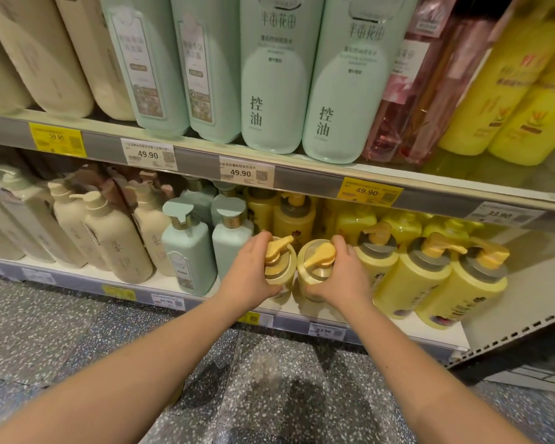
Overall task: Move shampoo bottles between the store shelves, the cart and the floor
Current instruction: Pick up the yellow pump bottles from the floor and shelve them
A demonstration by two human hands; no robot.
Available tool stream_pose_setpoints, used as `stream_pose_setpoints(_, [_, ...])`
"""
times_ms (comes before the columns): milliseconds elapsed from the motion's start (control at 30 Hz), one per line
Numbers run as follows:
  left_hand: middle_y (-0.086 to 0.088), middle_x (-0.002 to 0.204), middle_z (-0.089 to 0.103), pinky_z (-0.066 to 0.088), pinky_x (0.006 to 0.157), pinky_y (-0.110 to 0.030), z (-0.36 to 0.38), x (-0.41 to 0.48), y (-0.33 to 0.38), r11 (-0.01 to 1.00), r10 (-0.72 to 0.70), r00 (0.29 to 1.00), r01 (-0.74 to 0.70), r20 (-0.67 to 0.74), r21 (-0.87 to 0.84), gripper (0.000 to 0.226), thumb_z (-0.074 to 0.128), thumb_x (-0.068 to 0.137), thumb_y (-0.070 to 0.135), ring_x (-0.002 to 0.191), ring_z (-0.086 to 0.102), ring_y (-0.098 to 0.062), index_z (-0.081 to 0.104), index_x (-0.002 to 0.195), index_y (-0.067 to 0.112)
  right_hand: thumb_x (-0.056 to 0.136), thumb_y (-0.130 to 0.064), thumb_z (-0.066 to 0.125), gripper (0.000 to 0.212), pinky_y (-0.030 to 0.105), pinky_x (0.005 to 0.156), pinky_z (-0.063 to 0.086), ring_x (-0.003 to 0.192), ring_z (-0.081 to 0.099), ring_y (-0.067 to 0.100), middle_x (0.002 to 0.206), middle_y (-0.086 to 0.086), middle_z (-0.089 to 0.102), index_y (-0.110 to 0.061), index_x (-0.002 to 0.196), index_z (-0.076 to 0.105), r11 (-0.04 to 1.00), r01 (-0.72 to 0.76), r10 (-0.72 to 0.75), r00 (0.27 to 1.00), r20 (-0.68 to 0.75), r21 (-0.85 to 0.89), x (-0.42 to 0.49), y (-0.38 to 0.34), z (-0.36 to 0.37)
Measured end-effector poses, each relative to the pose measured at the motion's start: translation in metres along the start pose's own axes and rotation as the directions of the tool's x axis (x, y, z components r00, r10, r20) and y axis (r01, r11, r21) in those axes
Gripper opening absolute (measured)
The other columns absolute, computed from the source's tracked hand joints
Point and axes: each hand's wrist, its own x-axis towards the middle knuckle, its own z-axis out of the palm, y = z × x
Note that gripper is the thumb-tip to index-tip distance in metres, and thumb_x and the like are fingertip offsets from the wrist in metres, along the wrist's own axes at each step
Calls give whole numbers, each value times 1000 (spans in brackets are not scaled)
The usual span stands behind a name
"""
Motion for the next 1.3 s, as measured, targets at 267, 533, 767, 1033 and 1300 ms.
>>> stream_pose_setpoints(267, [9, 96, 51, 34, 66, -21, -33, -3, 18, 987, 156, 987, -154, -42, 45, 63, 85, 56, 26, 88, 47, -12, 45, 104, 22, 47, -36, 90, 95, 29, 75, 42, 102, 52, 21, 118, 0, 53, -25, 127, 39, 976, 97, -79, 992, -100, 194, -21, 2, -36])
stream_pose_setpoints(533, [21, 92, 46, 37, 66, -20, -93, -39, 35, 976, 207, 978, -207, 19, 73, 76, 87, 49, 33, 83, 45, -7, 39, 109, 33, 39, -32, 94, 84, 27, 66, 44, 84, 52, 6, 93, -20, 54, -36, 105, 43, 931, 174, -192, 981, 25, 321, -67, -3, -81])
stream_pose_setpoints(767, [18, 96, 49, 36, 68, -7, -75, -94, -20, 987, 112, 967, -135, 231, 88, 80, 89, 46, 37, 83, 43, 1, 42, 110, 28, 38, -31, 94, 85, 20, 66, 46, 87, 55, 2, 95, -19, 56, -40, 104, 42, 913, 95, -202, 950, 237, 397, -97, 8, -24])
stream_pose_setpoints(1033, [8, 109, 52, 37, 83, -24, -6, -135, -92, 981, 12, 939, -78, 344, 180, 75, 80, 54, 45, 100, 49, -15, 43, 116, 25, 38, -38, 90, 94, 27, 78, 43, 97, 51, 13, 106, -14, 50, -39, 117, 39, 972, 41, -125, 923, 364, 231, -112, 26, 93])
stream_pose_setpoints(1300, [8, 118, 50, 42, 89, -36, 47, -145, -109, 989, -41, 918, -17, 394, 144, 78, 79, 51, 44, 104, 44, -16, 41, 118, 27, 42, -41, 90, 105, 29, 88, 48, 106, 52, 11, 119, -15, 47, -35, 131, 34, 984, 18, -89, 912, 401, 178, -118, 53, 135])
